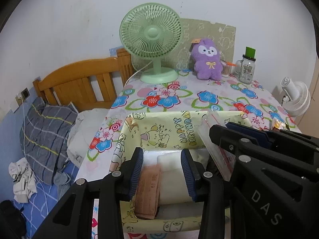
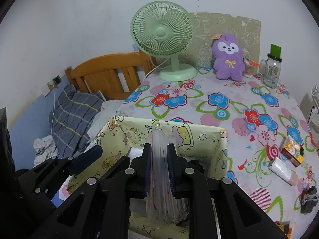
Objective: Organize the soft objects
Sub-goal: 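Lower the pink slip into the box with the left gripper while the right drops the clear bag in, then withdraw both grippers from the box and move toward the remaining items, then grasp the green printed package with the left gripper while the right grasps the gray knit bundle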
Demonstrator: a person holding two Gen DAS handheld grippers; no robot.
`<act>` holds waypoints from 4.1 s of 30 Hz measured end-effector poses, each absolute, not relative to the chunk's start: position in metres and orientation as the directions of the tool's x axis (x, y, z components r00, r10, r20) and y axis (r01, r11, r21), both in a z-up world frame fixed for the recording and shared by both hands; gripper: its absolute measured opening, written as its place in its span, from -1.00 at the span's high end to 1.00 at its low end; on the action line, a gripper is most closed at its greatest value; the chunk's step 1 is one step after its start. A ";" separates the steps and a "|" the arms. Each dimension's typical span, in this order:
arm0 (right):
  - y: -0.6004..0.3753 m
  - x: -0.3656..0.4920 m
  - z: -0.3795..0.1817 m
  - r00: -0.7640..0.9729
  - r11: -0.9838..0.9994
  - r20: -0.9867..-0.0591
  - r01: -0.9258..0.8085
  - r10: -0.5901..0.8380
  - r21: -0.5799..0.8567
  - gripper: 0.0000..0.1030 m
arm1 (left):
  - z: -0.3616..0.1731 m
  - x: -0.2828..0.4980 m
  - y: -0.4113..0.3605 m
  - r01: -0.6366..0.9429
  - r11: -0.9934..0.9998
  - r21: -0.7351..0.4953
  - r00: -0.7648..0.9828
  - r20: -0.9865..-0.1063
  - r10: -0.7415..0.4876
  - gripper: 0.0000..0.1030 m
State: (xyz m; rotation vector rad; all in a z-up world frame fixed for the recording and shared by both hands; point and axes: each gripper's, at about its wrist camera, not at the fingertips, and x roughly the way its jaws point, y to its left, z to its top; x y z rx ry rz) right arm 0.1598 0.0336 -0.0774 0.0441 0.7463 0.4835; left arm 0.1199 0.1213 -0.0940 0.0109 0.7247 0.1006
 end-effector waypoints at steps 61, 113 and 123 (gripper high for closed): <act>-0.091 0.096 -0.029 0.761 0.958 -0.585 -0.263 0.281 0.118 -0.74 | -0.036 0.065 0.005 -0.009 0.999 0.052 0.829 -0.558 0.036 -0.83; -0.216 0.064 -0.060 0.859 0.984 -0.482 -0.163 0.174 0.064 -0.95 | -0.067 0.060 -0.108 0.090 0.996 -0.016 0.812 -0.578 -0.083 -1.00; -0.228 0.069 -0.094 0.850 0.985 -0.497 -0.157 0.174 0.076 -0.95 | -0.098 0.063 -0.122 0.108 0.994 -0.006 0.790 -0.606 -0.090 -1.00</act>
